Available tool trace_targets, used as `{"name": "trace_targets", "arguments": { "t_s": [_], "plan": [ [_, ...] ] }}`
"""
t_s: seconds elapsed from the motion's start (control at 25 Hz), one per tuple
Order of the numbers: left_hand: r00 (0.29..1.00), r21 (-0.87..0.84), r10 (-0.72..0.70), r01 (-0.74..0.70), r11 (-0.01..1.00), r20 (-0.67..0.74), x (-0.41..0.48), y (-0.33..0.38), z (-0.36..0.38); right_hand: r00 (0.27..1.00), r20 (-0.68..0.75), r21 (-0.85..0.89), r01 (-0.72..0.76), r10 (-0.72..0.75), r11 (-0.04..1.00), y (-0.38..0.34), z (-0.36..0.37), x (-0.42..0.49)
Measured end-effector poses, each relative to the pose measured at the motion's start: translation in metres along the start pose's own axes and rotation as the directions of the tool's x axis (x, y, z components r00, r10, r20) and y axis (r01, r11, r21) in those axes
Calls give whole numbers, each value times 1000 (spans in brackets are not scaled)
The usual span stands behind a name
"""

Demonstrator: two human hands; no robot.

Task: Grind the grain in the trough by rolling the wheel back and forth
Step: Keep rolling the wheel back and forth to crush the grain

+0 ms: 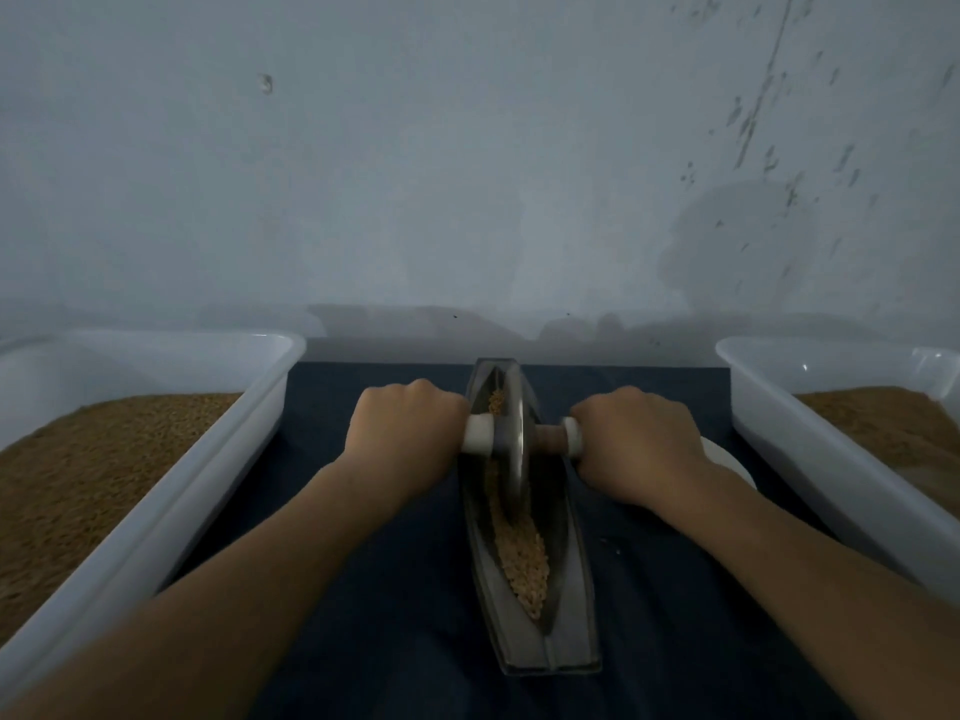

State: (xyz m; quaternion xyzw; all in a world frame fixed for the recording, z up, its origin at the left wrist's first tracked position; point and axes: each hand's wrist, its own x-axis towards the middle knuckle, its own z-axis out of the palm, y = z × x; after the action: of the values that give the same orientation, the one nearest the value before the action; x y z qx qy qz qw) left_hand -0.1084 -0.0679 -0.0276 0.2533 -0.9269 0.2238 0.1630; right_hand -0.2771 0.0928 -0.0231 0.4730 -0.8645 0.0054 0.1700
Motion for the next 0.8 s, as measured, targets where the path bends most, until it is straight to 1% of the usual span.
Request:
{"name": "trace_targets", "arguments": {
  "t_s": [0.12,0.24,0.32,0.44,0.52,0.64,0.8],
  "plan": [
    [999,30,-48,47,998,24,35,-1,0,998,12,63,-56,55,996,0,8,36],
    [999,48,-17,15,999,40,37,3,-11,998,35,125,-62,58,990,2,10,30],
    [999,33,6,-8,999,40,11,4,-17,1000,21,102,-25,23,994,3,6,6],
    [1000,-9,20,-20,1000,21,-36,5,-24,999,-13,5,51,-51,999,2,-8,-38],
    [999,-14,37,-36,999,20,-50,4,-27,997,-10,-32,71,-71,997,2,-17,-53],
    [999,-16,25,-24,1000,37,-41,4,-21,998,27,-20,49,-49,999,1,-19,-46],
    [999,-20,-24,24,999,27,9,2,-1,1000,12,-2,-7,7,1000,-3,-5,6]
  ]
}}
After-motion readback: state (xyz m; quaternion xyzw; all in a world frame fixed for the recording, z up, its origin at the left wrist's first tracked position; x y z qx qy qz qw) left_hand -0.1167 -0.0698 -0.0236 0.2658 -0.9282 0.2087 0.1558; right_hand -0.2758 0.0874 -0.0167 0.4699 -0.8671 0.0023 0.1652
